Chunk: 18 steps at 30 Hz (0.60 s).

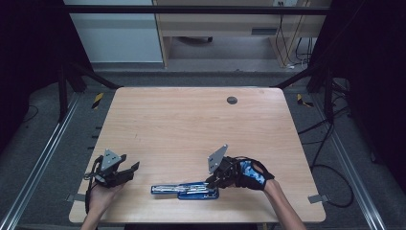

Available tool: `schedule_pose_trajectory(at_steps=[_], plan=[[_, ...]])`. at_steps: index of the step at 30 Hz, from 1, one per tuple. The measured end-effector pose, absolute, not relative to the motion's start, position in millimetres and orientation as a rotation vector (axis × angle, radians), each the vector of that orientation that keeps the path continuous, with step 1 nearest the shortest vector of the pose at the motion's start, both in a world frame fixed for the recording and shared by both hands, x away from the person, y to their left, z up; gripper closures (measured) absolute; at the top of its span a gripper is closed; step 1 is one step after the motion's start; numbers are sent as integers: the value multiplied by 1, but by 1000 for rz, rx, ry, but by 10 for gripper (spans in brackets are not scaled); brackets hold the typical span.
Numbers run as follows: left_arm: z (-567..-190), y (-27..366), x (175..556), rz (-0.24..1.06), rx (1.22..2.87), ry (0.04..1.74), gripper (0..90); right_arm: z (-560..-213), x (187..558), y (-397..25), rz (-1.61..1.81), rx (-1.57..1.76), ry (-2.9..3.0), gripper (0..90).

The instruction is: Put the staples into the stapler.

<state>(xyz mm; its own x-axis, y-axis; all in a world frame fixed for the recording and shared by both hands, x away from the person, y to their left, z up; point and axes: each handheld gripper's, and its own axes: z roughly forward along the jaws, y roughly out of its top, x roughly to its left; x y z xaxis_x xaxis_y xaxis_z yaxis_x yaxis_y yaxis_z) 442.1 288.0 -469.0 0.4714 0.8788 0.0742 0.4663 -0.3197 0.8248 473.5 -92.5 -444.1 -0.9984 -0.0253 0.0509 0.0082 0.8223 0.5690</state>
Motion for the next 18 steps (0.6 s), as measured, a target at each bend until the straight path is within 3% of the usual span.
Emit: schedule_pose_trajectory(at_steps=[18], plan=[[-469,288,442,681,1956,1116,396,-447,473,-92,-905,9,-2953,778]])
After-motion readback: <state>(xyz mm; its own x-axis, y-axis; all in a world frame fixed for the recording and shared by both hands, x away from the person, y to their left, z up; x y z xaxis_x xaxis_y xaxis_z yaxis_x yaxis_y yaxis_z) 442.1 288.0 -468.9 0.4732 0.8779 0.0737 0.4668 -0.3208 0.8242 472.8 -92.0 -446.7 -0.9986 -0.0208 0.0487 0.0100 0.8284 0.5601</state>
